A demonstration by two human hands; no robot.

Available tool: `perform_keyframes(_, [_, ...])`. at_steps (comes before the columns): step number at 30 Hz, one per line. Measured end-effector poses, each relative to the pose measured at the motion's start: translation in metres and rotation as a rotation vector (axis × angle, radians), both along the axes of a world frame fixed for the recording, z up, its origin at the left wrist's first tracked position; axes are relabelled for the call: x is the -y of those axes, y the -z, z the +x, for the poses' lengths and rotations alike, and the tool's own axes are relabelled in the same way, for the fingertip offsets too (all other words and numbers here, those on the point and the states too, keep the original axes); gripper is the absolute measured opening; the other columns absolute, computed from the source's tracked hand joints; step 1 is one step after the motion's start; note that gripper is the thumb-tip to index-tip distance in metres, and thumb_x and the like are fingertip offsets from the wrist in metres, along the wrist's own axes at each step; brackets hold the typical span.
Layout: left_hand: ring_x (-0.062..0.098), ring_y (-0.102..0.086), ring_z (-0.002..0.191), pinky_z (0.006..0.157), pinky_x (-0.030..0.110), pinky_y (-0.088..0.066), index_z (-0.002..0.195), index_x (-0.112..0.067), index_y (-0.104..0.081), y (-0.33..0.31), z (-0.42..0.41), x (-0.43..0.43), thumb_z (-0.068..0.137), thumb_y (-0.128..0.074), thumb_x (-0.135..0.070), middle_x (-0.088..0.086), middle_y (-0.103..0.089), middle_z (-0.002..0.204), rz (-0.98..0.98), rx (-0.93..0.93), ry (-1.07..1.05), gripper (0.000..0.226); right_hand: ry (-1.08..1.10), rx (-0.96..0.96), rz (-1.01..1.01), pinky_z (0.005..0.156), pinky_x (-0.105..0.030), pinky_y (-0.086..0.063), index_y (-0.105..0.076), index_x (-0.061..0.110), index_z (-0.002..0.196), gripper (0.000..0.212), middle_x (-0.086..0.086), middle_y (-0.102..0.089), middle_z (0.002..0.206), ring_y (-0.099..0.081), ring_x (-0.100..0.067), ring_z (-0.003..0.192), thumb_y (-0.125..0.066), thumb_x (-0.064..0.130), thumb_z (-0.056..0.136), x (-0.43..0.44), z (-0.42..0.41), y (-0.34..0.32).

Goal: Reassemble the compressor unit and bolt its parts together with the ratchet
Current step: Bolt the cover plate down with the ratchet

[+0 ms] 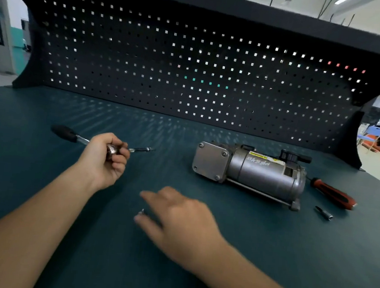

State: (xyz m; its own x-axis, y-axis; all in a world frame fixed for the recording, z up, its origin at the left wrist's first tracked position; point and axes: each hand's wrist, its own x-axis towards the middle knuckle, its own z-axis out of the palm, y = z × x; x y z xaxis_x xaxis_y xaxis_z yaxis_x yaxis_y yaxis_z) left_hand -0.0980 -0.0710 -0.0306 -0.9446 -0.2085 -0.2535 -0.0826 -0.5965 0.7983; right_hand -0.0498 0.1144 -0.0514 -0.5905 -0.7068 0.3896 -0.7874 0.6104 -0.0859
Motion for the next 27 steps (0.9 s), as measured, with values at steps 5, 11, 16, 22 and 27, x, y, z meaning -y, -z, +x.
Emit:
perform_keyframes(5, [0.002, -0.029, 0.026, 0.027, 0.012, -0.02, 0.066, -0.014, -0.043, 0.001, -0.004, 0.0, 0.085, -0.038, -0.019, -0.006, -0.042, 0.042, 0.024, -0.001, 0.004, 0.02, -0.053, 0.018, 0.14, 0.075, -0.039, -0.043, -0.057, 0.003, 0.115, 0.031, -0.012, -0.043, 0.119, -0.049, -0.031, 0.097, -0.036, 0.022, 0.1, 0.018, 0.001, 0.015])
perform_keyframes(11, [0.002, -0.031, 0.027, 0.028, 0.01, -0.021, 0.066, -0.014, -0.046, 0.004, -0.009, -0.005, 0.084, -0.042, -0.019, -0.005, -0.046, 0.044, -0.048, 0.03, 0.032, 0.019, 0.073, 0.134, -0.016, 0.083, -0.033, -0.038, -0.05, 0.004, 0.117, 0.03, -0.013, -0.053, 0.113, -0.051, -0.029, 0.102, -0.04, 0.026, 0.098, 0.017, -0.014, 0.013])
perform_keyframes(16, [0.003, -0.032, 0.027, 0.028, 0.009, -0.022, 0.067, -0.014, -0.045, 0.009, -0.013, -0.005, 0.084, -0.043, -0.018, -0.004, -0.047, 0.044, -0.08, 0.029, 0.045, 0.018, 0.129, 0.232, -0.024, 0.081, -0.034, -0.043, -0.06, 0.001, 0.108, 0.033, -0.013, -0.053, 0.109, -0.053, -0.029, 0.097, -0.041, 0.027, 0.099, 0.022, -0.024, 0.015])
perform_keyframes(22, [0.003, -0.033, 0.028, 0.03, 0.009, -0.024, 0.067, -0.014, -0.045, 0.009, -0.013, -0.008, 0.084, -0.043, -0.018, -0.004, -0.048, 0.044, -0.113, 0.041, 0.05, 0.018, 0.315, 0.175, -0.343, 0.078, -0.033, -0.043, -0.065, 0.007, 0.103, 0.023, -0.011, -0.066, 0.097, -0.058, -0.027, 0.092, -0.046, 0.017, 0.094, 0.001, -0.054, 0.015])
perform_keyframes(27, [0.004, -0.033, 0.028, 0.029, 0.009, -0.024, 0.066, -0.013, -0.046, 0.012, -0.011, -0.016, 0.084, -0.044, -0.018, -0.003, -0.047, 0.044, -0.149, 0.06, 0.093, 0.018, 0.491, 0.157, -0.359, 0.082, -0.03, -0.045, -0.066, 0.013, 0.111, 0.024, -0.006, -0.066, 0.11, -0.06, -0.025, 0.101, -0.049, 0.02, 0.095, -0.009, -0.085, 0.013])
